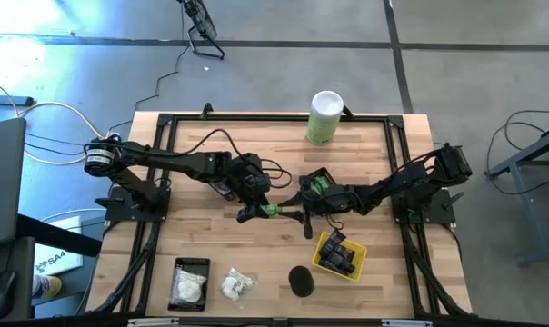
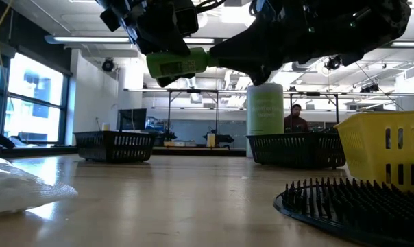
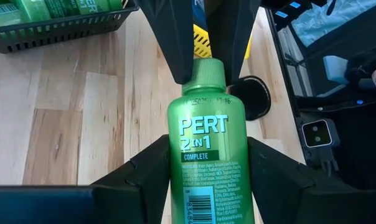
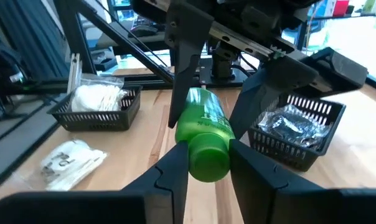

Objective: Pick & Place Travel size toiletries
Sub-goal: Put the shampoo bottle into the top right black bin

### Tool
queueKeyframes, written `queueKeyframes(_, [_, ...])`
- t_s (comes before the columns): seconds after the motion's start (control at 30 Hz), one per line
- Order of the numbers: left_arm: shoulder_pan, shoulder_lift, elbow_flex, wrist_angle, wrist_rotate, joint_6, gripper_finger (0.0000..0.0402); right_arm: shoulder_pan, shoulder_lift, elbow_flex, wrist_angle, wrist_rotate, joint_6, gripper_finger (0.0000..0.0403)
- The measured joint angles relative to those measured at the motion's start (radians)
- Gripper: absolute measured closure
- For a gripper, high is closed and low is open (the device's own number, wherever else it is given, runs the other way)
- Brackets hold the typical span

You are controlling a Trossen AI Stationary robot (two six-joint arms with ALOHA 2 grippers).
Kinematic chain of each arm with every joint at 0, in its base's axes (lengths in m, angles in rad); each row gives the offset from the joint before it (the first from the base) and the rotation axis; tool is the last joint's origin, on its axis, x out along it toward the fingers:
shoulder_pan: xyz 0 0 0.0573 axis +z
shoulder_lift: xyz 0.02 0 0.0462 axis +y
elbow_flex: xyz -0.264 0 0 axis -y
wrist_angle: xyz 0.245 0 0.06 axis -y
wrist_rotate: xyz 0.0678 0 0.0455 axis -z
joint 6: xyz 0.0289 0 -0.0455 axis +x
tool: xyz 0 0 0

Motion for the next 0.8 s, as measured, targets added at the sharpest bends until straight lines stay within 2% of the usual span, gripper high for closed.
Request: queueKeyframes(0.8, [0.000,0.000,0.000,0.000,-0.003,0.000,0.0219,-0.001,0.000,0.000,0.000,0.005,0.421,0.0311])
